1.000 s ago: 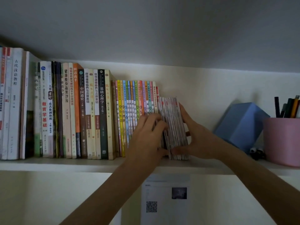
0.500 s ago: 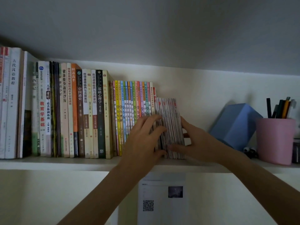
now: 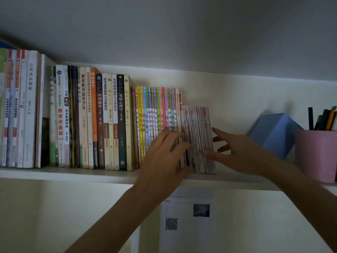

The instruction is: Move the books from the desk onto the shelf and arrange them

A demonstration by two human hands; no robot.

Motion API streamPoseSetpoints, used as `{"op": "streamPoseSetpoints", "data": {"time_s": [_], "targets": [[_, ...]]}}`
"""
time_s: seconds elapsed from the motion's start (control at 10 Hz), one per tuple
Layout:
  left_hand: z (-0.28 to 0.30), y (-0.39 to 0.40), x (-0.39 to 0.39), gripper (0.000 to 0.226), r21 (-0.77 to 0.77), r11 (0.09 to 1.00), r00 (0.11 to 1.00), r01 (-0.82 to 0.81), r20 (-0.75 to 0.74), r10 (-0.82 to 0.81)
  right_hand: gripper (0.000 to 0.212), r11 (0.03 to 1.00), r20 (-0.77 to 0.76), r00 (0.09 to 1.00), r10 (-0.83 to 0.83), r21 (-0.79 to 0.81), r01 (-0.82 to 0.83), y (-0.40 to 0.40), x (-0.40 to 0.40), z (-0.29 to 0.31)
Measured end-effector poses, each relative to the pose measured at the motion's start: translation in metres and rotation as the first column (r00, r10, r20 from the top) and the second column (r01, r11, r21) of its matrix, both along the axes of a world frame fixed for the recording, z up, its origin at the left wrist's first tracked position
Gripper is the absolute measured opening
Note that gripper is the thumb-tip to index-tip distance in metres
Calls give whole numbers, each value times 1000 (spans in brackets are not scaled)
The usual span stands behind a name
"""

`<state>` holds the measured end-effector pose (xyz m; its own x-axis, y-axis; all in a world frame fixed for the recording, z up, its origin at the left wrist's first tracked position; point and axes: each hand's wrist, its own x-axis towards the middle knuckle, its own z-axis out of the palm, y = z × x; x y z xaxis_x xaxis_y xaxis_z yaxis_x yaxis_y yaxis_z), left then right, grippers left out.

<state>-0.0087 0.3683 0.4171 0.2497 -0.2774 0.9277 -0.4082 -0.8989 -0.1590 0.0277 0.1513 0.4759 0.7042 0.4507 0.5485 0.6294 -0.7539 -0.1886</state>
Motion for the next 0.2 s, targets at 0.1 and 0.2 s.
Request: {"op": "streamPoseSetpoints", "data": {"time_s": [0.1, 0.2], "targets": [[-6, 5, 3, 44, 5, 999, 999, 45, 17, -45, 105, 999, -1, 999, -34, -10, 34, -5, 3, -1], [-9, 11, -3, 32, -74, 990, 992, 124, -8, -125, 101, 997, 12, 997, -73, -1, 73, -12, -4, -3]]}}
